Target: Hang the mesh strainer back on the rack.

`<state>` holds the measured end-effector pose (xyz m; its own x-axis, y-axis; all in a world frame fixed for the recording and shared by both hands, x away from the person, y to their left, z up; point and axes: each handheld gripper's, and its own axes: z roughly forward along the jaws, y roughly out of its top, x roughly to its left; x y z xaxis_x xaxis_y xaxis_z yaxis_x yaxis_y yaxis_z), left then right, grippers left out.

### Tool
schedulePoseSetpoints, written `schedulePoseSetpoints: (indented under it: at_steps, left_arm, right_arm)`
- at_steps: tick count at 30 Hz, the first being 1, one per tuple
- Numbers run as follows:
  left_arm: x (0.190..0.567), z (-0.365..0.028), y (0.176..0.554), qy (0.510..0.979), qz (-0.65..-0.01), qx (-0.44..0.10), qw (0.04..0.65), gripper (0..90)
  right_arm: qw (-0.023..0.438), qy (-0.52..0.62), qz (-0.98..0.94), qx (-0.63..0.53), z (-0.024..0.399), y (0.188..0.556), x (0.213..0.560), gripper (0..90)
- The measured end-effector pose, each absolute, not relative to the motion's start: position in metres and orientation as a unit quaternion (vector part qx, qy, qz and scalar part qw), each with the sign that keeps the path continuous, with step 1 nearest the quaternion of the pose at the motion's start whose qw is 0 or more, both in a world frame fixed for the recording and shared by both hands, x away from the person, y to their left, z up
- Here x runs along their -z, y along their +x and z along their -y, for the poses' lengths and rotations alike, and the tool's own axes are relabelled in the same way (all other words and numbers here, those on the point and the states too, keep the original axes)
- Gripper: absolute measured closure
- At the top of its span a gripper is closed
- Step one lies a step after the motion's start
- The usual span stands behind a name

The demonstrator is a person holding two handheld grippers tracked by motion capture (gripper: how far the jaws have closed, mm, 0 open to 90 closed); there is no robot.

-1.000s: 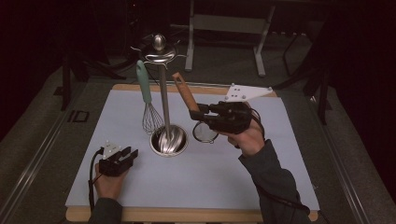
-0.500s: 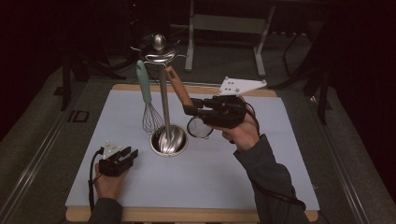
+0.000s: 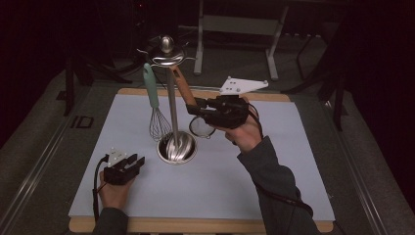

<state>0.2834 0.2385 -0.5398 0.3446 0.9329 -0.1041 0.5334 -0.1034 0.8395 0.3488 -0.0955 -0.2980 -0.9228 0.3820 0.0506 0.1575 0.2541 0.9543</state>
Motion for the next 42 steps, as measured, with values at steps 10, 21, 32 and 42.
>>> schedulePoseSetpoints:
  at_steps: [10,21,32,42]
  left_arm:
    - [0.54,-0.239,0.283,0.704,-0.521,-0.236,0.422,63.9]
    - [0.54,-0.238,0.283,0.704,-0.519,-0.238,0.421,63.9]
    - [0.54,-0.238,0.284,0.703,-0.522,-0.237,0.421,63.8]
    - [0.54,-0.238,0.284,0.705,-0.521,-0.238,0.419,63.8]
  right_arm:
    - [0.115,0.178,-0.798,-0.564,0.077,0.356,0.304,68.1]
    - [0.144,0.188,-0.806,-0.542,0.085,0.35,0.306,60.0]
    - [0.194,0.203,-0.829,-0.484,0.102,0.344,0.316,59.4]
    - [0.19,0.223,-0.876,-0.382,0.125,0.35,0.346,59.5]
